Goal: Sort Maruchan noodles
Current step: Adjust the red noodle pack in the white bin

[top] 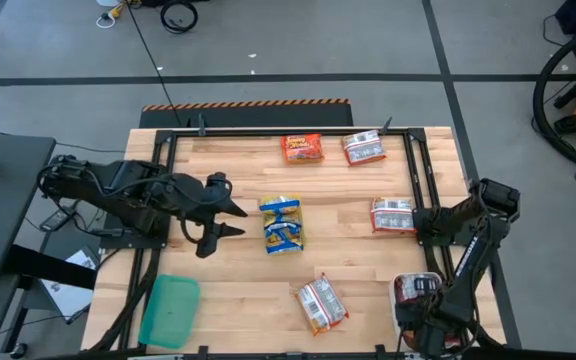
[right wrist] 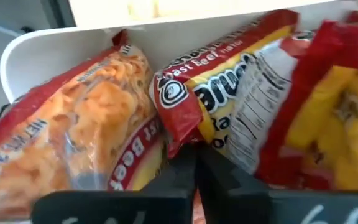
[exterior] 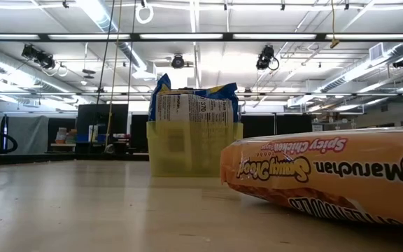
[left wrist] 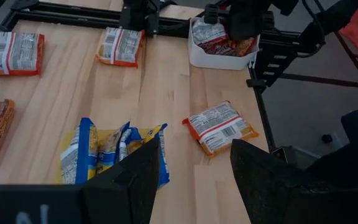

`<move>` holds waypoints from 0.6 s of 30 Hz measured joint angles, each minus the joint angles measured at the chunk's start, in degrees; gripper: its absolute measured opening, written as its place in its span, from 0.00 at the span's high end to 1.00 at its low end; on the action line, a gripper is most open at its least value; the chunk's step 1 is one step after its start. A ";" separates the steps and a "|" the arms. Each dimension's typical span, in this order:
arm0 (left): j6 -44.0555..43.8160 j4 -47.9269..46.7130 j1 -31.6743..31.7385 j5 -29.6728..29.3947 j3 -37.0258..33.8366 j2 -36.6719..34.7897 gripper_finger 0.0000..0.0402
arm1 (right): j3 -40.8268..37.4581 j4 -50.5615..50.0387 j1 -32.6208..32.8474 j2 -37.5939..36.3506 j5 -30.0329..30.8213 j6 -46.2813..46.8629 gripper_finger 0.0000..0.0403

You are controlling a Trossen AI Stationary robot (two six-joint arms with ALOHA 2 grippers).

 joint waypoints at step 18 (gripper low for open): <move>0.43 1.89 0.00 -0.02 0.00 -0.02 0.50 | 7.34 -15.47 -2.19 -4.12 1.81 -5.75 0.96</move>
